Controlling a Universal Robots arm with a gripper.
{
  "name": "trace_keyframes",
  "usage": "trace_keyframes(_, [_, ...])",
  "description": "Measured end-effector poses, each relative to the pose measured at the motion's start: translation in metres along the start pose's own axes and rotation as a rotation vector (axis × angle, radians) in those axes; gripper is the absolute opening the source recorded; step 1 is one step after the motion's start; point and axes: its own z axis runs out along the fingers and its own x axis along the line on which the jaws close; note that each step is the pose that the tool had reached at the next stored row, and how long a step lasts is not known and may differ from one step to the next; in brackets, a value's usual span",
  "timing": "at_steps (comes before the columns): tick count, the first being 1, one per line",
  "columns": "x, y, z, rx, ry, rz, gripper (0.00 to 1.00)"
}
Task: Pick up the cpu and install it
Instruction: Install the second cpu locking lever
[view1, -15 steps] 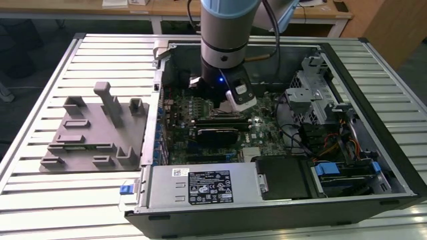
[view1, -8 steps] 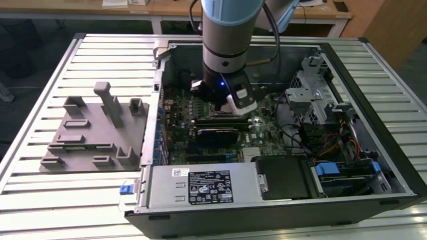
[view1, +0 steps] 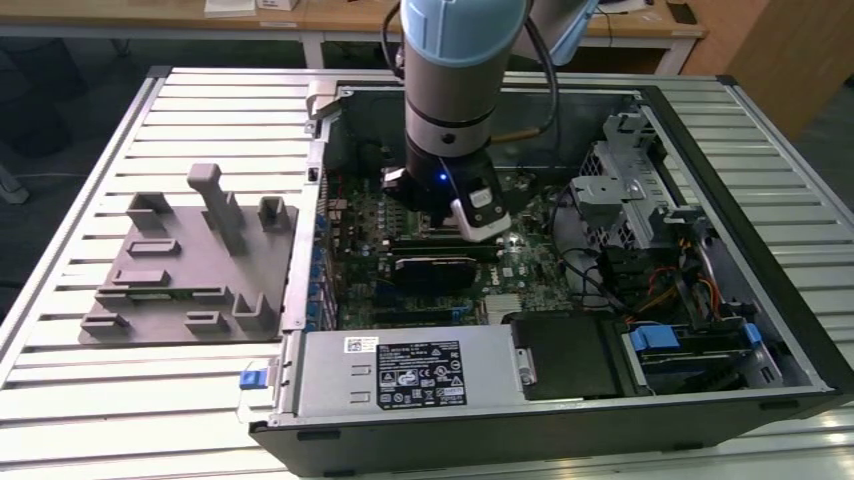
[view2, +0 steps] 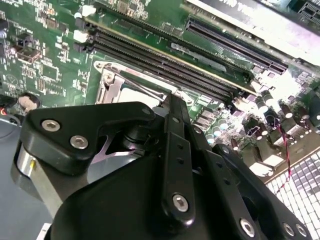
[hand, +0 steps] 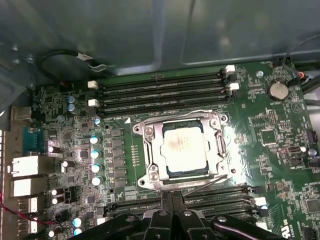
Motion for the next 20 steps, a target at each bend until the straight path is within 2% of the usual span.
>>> trace_keyframes(6, [0.0056, -0.0035, 0.0034, -0.0022, -0.0013, 0.007, 0.11])
trace_keyframes(11, [0.0074, -0.0079, 0.0079, -0.0069, -0.0015, 0.011, 0.11])
trace_keyframes(16, [0.0094, -0.0109, 0.0120, -0.0185, 0.0002, 0.012, 0.11])
trace_keyframes(20, [0.0133, -0.0121, 0.0148, -0.0345, 0.0025, 0.012, 0.11])
